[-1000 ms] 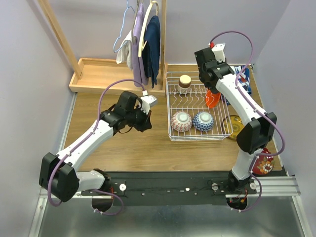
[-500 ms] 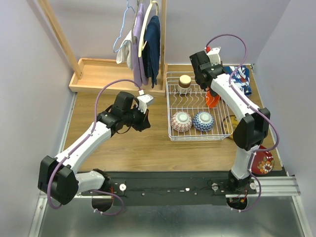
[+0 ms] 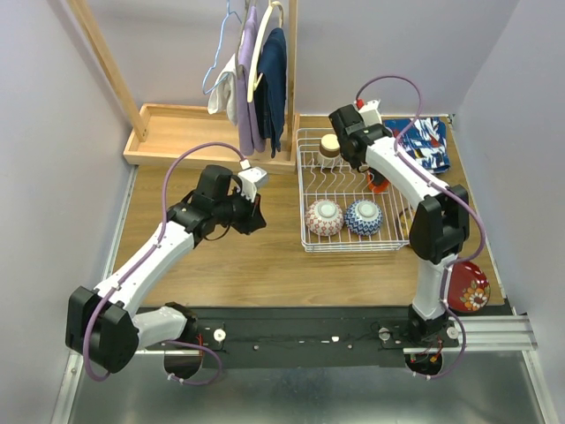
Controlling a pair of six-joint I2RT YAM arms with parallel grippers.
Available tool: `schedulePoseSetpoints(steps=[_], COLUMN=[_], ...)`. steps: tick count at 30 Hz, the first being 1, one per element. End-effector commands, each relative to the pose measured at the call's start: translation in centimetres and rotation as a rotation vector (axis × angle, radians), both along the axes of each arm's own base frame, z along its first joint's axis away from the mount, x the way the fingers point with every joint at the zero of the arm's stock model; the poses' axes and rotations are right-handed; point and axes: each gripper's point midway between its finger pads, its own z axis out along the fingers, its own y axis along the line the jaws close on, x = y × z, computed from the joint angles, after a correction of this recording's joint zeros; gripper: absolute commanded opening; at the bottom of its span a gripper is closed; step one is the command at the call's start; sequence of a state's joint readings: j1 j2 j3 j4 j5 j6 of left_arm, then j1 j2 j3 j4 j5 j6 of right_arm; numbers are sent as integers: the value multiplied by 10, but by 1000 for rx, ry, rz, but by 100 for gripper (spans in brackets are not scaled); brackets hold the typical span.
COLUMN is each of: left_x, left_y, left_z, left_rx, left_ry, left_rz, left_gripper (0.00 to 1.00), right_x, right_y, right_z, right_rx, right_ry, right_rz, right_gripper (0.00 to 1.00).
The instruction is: Load the mixed dishes into the dish rack
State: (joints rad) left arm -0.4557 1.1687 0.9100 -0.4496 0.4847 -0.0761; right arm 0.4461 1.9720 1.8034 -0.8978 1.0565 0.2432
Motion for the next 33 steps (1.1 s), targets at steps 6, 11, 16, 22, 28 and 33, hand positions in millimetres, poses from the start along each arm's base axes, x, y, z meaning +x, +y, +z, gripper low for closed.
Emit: schedulePoseSetpoints(steps=[6,11,16,22,28,33], left_x=[0,5,15,30,21,3], left_y=[1,0,1,8,18,30], left_z=[2,1,0,1,-11,-30], left_rx=[-27,-1,45,122,170,251], left_ry=[0,4,7,-25,14,54], left_rz=[1,-10,-21,-37,-65,-170], left_gripper=[13,16,27,53,59,60], right_x=[6,-10,-24,-53,-104,-129], right_y=[32,40,-11,-92,-108,-121], right_z=[-5,17,9,-22,-79,-117], right_rx=[149,272,522,772,780,871], right_ry=[90,100,125,204,354,360], right_rz=[158,280,220,94,56,-10], right_gripper=[67,79,94,100,99,99])
